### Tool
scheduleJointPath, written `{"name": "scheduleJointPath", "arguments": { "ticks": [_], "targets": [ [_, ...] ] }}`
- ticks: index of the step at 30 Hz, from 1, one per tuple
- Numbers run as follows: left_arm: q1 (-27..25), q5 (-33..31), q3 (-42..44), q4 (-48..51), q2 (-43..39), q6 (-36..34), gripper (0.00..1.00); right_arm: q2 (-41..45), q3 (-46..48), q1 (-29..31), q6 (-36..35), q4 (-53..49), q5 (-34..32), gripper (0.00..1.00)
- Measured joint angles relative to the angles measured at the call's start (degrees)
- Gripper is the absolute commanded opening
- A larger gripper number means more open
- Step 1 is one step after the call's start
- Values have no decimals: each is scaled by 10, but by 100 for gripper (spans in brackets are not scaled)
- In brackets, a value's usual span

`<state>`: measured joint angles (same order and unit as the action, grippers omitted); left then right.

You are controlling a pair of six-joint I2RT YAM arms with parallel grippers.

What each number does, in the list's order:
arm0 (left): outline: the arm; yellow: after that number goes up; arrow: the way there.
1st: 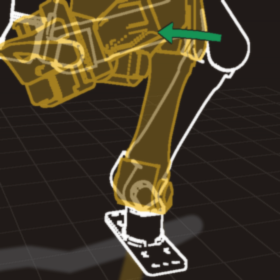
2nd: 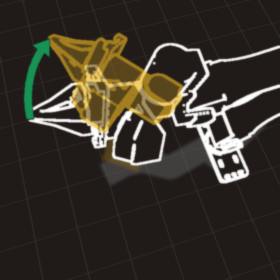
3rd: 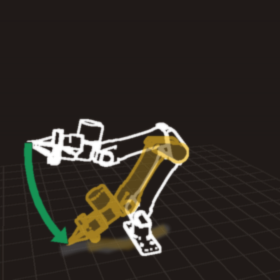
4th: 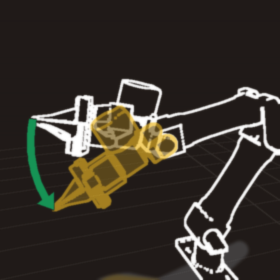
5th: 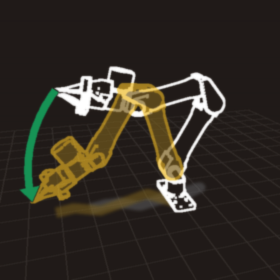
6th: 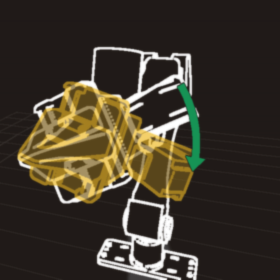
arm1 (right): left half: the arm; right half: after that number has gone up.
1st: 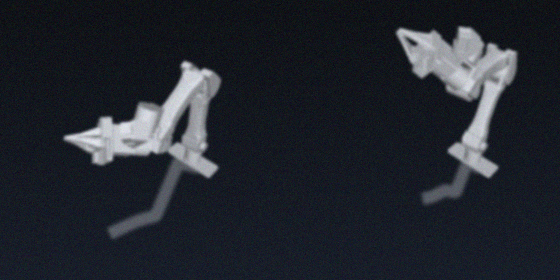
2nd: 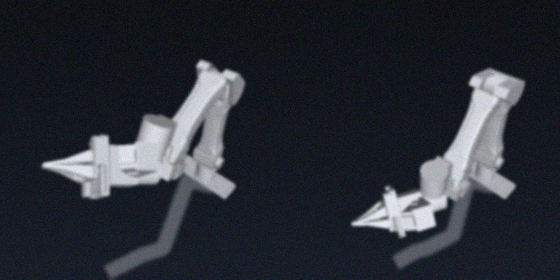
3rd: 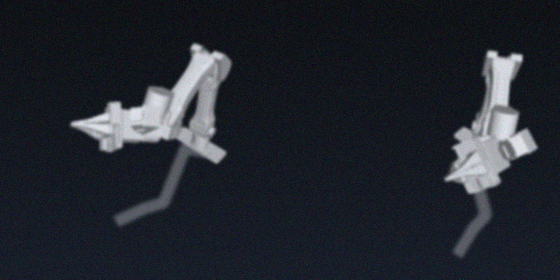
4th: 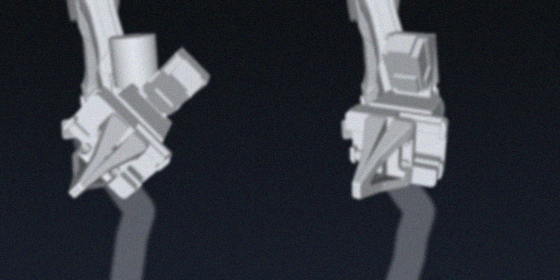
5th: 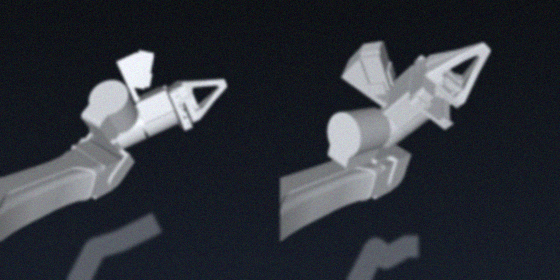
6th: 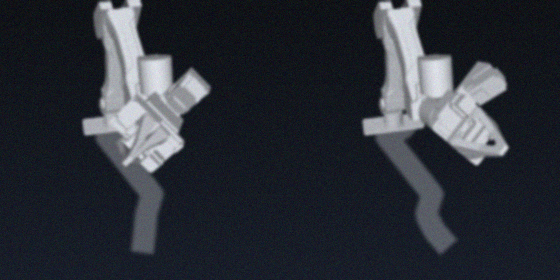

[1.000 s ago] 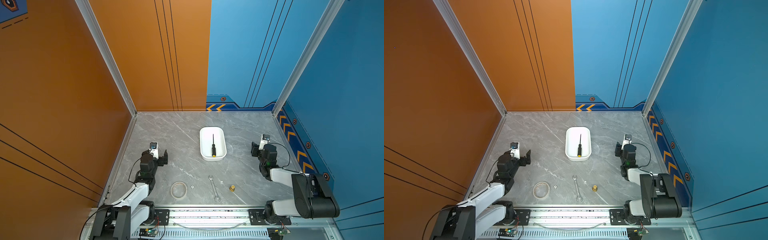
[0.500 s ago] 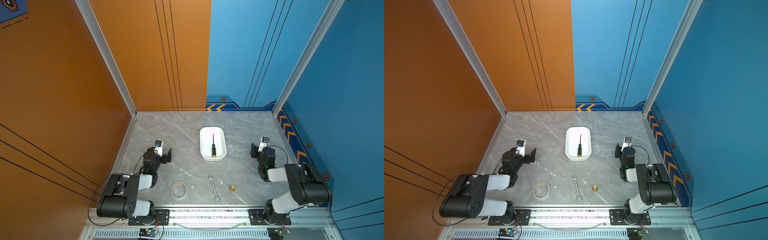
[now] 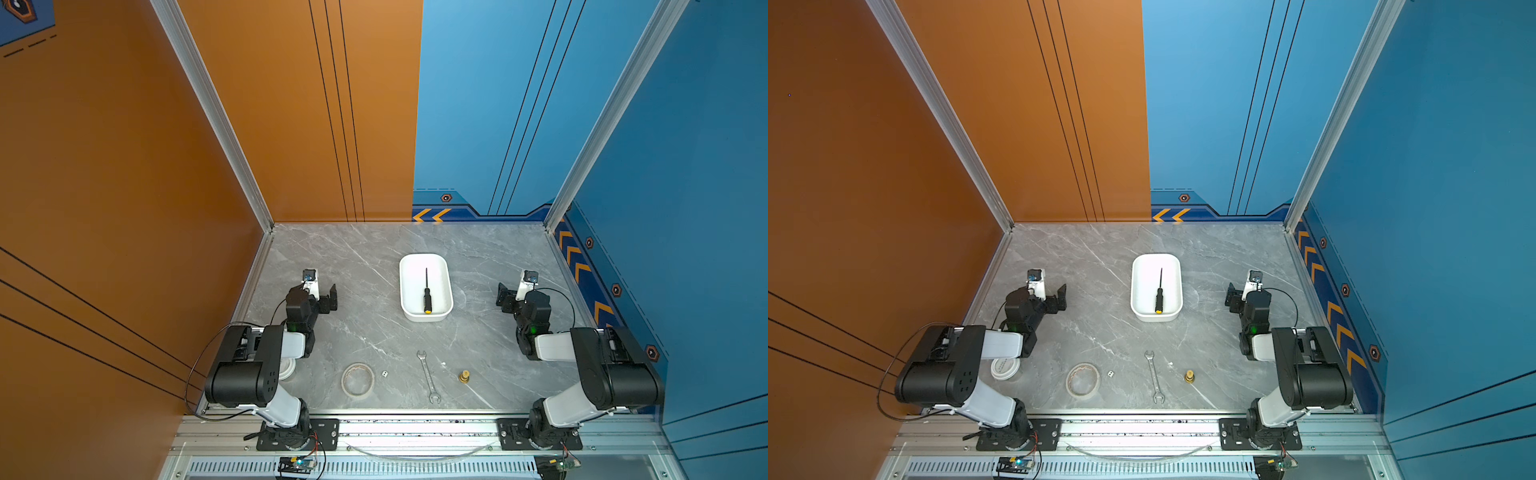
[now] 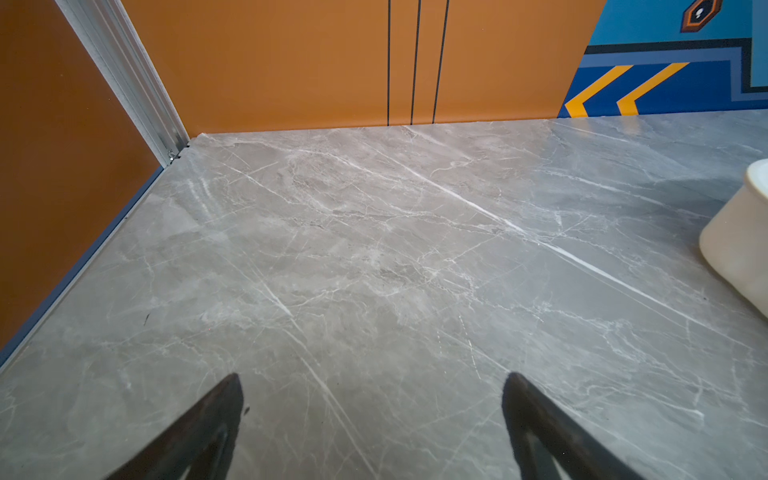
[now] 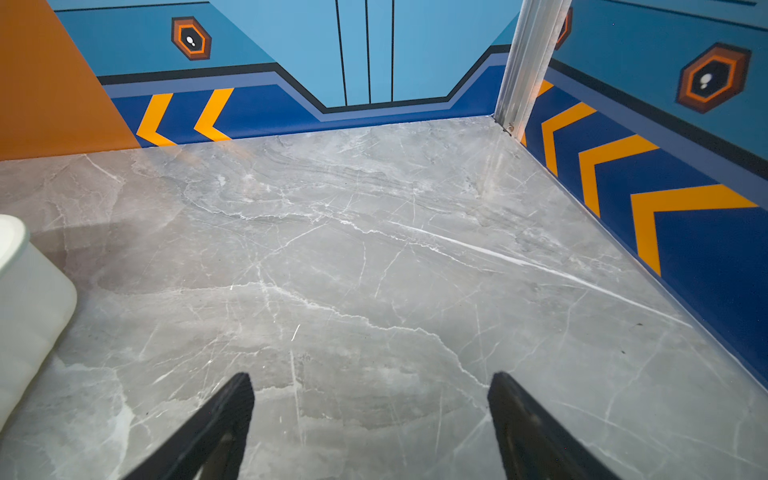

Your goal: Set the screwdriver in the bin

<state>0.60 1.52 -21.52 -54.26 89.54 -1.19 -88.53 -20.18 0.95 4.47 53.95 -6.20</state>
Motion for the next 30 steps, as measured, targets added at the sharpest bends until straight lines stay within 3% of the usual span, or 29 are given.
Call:
{"name": "scheduleJointPath", "arguments": {
  "ticks": [9, 30],
  "targets": [
    [0, -5, 0, 1, 0, 6, 98, 0, 0, 0, 0, 0, 0, 100],
    [0, -5, 0, 2, 0, 6, 98, 0, 0, 2, -1, -5, 0, 100]
  ]
}}
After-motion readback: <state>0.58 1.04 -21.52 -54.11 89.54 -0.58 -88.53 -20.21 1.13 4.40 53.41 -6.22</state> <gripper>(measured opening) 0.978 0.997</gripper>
